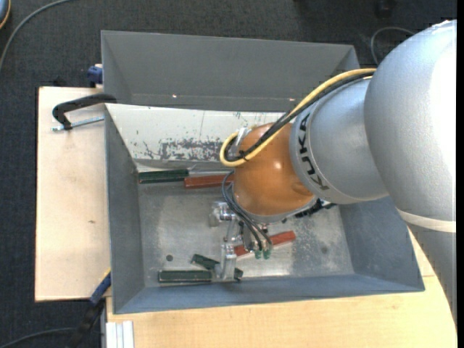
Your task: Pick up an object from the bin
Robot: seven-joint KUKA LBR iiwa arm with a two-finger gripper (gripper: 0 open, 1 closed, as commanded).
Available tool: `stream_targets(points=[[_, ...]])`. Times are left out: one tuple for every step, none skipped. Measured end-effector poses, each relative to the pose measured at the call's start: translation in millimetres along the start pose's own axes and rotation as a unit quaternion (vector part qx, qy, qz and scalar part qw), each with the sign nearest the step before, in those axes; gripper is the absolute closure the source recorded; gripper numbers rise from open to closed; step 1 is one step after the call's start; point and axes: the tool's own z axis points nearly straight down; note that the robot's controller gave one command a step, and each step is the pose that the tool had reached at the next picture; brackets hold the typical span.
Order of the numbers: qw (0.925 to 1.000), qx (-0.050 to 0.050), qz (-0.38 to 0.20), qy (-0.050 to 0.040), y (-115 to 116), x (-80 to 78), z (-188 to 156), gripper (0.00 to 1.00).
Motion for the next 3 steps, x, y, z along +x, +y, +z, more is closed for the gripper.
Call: stream_targets(points=[[0.9999, 0.001, -0.009, -0.0055, -91, 6.0, -35, 0.0], [0.999, -0.002, 0.045, -0.0036, -105, 15.1, -33, 0.0], [0.998, -0.003, 0.063, -0.0023, -77, 10.0, -2, 0.0]])
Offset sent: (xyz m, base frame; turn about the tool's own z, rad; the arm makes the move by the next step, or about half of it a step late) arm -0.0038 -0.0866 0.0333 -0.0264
